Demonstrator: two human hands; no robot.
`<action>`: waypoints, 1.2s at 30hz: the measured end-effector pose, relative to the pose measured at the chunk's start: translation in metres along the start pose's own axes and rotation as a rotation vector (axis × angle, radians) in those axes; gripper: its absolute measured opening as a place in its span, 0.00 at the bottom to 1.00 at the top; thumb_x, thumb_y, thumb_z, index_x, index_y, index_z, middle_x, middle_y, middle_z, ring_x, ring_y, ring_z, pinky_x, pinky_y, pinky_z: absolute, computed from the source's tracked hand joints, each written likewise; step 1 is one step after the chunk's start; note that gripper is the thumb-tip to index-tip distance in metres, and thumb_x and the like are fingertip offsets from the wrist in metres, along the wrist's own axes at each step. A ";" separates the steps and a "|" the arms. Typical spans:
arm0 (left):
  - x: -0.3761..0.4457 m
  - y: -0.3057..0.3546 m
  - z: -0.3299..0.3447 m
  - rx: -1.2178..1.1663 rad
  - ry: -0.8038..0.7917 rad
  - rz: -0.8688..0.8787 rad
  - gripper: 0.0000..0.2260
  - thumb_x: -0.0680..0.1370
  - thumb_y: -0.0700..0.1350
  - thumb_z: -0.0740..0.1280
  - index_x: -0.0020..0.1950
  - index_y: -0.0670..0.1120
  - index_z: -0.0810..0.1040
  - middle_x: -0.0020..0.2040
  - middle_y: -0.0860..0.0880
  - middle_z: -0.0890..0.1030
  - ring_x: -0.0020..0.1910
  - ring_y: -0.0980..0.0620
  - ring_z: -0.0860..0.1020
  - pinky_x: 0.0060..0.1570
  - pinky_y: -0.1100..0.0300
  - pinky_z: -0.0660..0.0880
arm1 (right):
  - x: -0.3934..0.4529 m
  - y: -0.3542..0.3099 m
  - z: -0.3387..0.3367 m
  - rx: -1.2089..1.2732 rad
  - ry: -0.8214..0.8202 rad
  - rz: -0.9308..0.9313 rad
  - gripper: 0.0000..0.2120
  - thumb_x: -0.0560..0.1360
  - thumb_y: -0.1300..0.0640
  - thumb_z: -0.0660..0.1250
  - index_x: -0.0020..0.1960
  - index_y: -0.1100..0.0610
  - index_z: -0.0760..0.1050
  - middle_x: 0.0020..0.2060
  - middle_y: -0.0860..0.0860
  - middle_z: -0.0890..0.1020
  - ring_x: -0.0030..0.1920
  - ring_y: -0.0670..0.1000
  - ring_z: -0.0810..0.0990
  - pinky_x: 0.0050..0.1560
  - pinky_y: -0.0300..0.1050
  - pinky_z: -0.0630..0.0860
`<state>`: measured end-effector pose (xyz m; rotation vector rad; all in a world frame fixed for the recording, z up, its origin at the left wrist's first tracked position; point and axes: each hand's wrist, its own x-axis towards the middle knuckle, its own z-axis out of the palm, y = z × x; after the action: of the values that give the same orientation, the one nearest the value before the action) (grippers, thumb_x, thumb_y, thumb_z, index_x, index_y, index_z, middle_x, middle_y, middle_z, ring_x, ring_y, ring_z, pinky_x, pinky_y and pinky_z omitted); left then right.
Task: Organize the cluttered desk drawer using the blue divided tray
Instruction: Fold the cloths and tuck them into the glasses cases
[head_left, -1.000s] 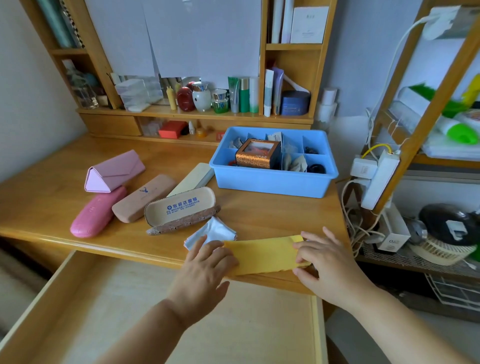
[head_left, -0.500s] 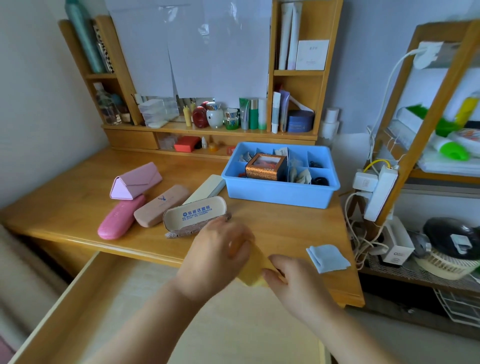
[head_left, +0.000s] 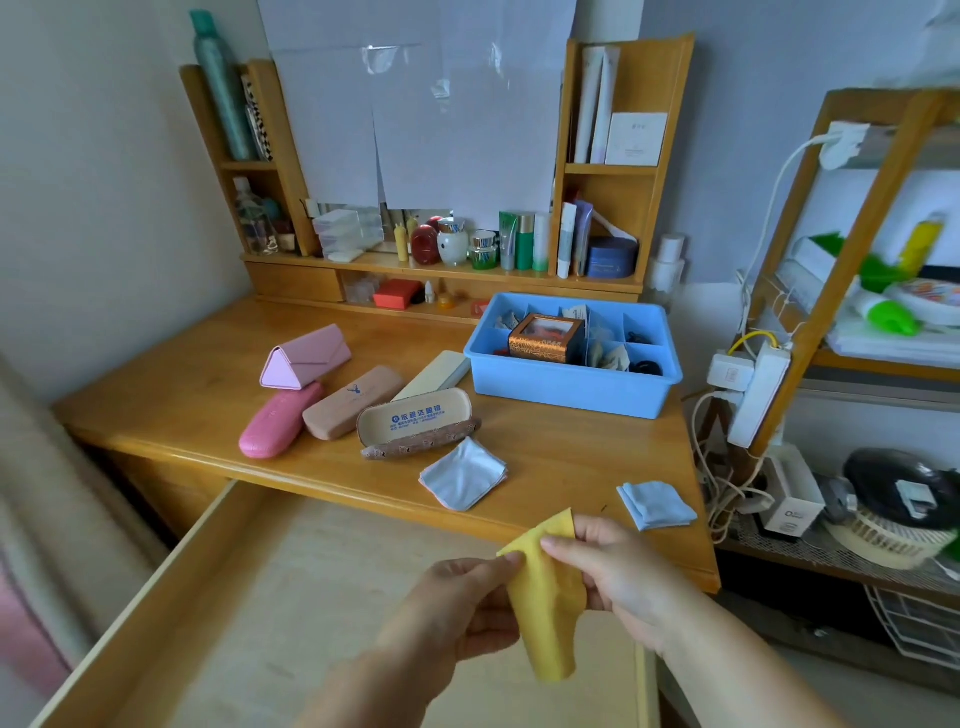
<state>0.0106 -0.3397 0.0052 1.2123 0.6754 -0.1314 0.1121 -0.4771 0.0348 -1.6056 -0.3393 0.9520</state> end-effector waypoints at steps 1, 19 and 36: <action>-0.001 -0.001 0.000 -0.007 0.012 -0.010 0.16 0.68 0.54 0.73 0.45 0.42 0.81 0.42 0.42 0.84 0.39 0.48 0.83 0.40 0.58 0.79 | -0.002 0.000 0.001 -0.033 0.005 -0.014 0.06 0.77 0.59 0.65 0.50 0.58 0.80 0.40 0.52 0.84 0.39 0.48 0.82 0.38 0.39 0.77; -0.056 0.036 0.000 0.183 -0.100 0.814 0.15 0.73 0.31 0.60 0.34 0.45 0.80 0.34 0.50 0.79 0.35 0.54 0.77 0.40 0.63 0.75 | -0.037 -0.028 -0.019 -0.164 -0.170 -0.538 0.26 0.73 0.77 0.55 0.31 0.52 0.80 0.33 0.49 0.79 0.37 0.47 0.76 0.41 0.37 0.71; -0.063 0.072 -0.009 0.582 0.074 1.039 0.18 0.73 0.23 0.61 0.39 0.44 0.82 0.41 0.46 0.76 0.41 0.51 0.76 0.43 0.59 0.75 | -0.020 -0.041 -0.004 0.030 -0.218 -0.492 0.27 0.75 0.76 0.48 0.29 0.52 0.72 0.29 0.49 0.69 0.32 0.46 0.69 0.34 0.37 0.71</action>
<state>-0.0118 -0.3208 0.0968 1.9983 -0.0143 0.6271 0.1145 -0.4819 0.0805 -1.3033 -0.8254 0.7430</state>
